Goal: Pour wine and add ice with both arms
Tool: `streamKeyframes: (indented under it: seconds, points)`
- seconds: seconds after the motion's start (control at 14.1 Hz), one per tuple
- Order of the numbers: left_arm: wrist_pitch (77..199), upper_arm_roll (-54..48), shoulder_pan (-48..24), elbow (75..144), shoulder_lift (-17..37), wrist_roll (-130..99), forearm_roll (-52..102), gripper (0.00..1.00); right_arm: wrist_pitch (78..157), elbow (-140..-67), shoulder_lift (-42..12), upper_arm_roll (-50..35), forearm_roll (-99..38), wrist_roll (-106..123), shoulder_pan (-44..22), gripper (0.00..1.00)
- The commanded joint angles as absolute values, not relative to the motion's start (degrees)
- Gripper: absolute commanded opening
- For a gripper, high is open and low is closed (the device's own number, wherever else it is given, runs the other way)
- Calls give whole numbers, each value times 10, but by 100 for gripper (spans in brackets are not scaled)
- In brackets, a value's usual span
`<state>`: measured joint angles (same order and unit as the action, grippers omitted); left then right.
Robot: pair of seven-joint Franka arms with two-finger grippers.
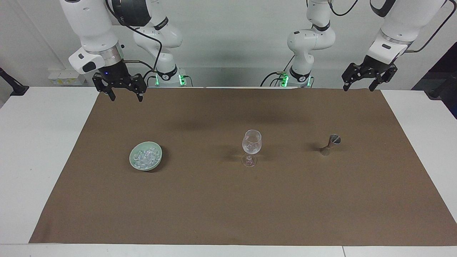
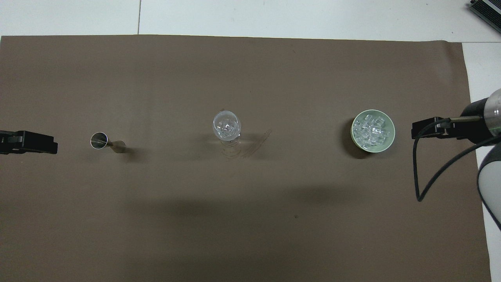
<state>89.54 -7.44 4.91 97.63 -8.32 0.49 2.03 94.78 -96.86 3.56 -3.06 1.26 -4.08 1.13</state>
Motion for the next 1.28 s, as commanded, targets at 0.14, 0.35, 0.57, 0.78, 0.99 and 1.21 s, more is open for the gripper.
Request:
streamKeyframes:
  seconds: [0.14, 0.35, 0.57, 0.78, 0.99, 1.21]
  points:
    - [883, -74, 51, 970, -87, 9, 13, 100, 954, -982, 47, -37, 11, -26, 23, 100]
    - [883, -74, 51, 970, -87, 9, 13, 100, 954, -977, 44, -36, 11, -28, 32, 100]
    - [883, -74, 51, 970, -87, 9, 13, 100, 960, -965, 35, -36, 14, -29, 37, 100]
    - [883, -74, 51, 970, -87, 9, 13, 100, 958, -965, 35, -36, 16, -28, 37, 100]
    - [883, -74, 51, 970, -87, 9, 13, 100, 959, -957, 29, -37, 9, -29, 37, 100]
    - [883, -74, 51, 970, -87, 9, 13, 100, 953, -950, 26, -38, 8, -30, 34, 100]
